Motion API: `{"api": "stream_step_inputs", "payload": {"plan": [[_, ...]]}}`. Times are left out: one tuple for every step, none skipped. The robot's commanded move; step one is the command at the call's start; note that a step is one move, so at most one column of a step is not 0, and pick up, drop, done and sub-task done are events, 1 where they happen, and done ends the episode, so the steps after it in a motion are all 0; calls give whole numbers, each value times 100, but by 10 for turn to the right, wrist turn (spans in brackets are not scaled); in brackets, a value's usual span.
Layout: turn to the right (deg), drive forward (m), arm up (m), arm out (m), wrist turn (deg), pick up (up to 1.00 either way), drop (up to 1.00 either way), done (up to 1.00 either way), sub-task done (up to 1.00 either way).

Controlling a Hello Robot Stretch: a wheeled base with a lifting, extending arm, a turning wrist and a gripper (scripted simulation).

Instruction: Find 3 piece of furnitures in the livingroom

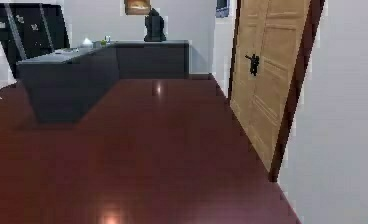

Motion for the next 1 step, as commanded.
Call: {"api": "stream_step_inputs", "payload": {"plan": [[-450, 0, 0, 0, 0, 0, 0, 0, 0]]}}
